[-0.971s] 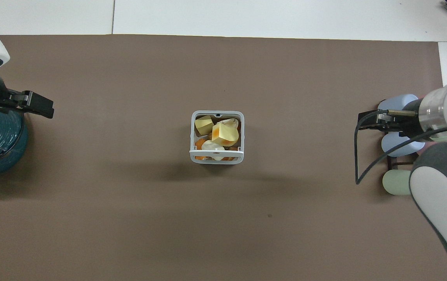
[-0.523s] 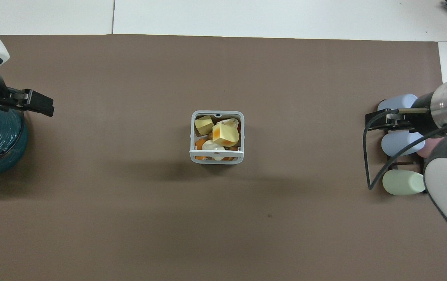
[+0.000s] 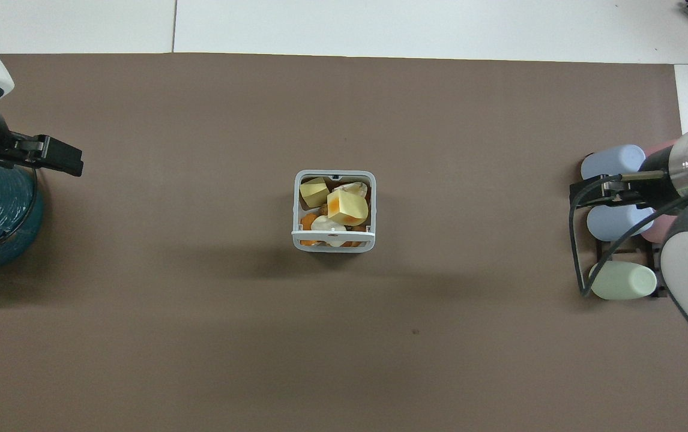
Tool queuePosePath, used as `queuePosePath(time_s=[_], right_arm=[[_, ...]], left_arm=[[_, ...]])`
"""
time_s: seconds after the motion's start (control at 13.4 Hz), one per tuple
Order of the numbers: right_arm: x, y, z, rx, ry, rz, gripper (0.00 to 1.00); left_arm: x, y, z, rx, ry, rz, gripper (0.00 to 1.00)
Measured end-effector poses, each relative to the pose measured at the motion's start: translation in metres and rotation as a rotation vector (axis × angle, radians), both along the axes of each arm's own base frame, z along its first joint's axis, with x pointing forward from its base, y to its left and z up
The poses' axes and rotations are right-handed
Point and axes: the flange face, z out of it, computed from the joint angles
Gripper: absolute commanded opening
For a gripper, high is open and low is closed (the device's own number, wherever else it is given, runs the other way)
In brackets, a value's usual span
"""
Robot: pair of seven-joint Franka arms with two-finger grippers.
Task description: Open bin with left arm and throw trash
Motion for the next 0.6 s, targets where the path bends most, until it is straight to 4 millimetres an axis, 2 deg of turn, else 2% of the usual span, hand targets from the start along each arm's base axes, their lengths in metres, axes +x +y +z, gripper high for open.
queuePosePath(time_s=[0.6], right_arm=[[-0.0009, 0.0001, -0.0035, -0.001, 0.011, 0.002, 1.00]], left_arm=[[-0.0004, -0.0037, -0.0007, 0.000, 0.002, -0.007, 1.00]])
